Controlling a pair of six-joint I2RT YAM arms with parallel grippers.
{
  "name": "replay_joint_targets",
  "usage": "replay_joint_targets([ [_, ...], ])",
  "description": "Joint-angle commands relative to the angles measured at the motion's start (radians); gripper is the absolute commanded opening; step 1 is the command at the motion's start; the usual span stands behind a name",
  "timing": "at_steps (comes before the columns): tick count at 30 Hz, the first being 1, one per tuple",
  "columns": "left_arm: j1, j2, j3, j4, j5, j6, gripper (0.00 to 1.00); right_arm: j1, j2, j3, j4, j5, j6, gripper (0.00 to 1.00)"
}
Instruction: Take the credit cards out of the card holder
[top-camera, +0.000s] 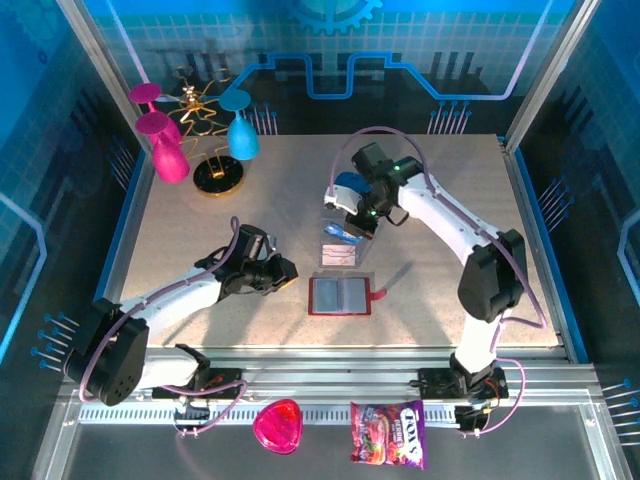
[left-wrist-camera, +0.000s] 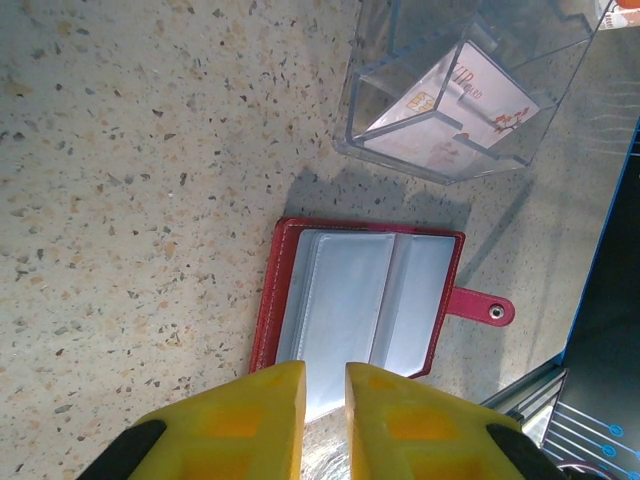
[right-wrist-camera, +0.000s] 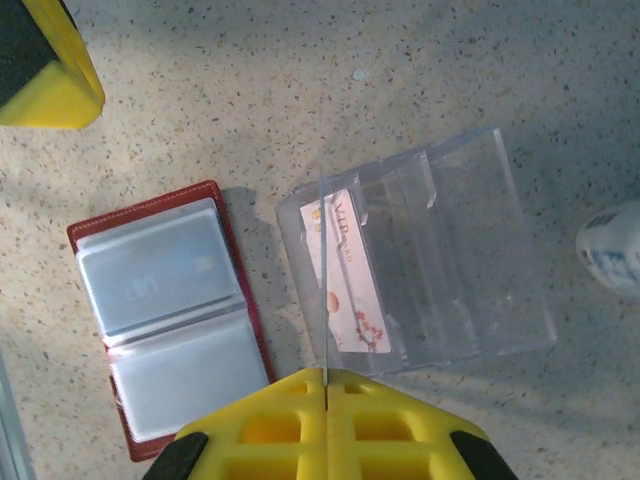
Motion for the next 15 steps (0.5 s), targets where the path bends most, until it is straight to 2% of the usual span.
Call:
replay_joint_targets([
  [1,0.012,-0.029,-0.018,-0.020,-0.005,0.005,0.18,0.009,0.071,0.101,-0.143,0.021,-0.120,0.00],
  [15,0.031,-0.068,-0.026,-0.056,-0.017,0.005,0.18,-0.002,0.358,0.447,-0.353,0.048,-0.208,0.00],
])
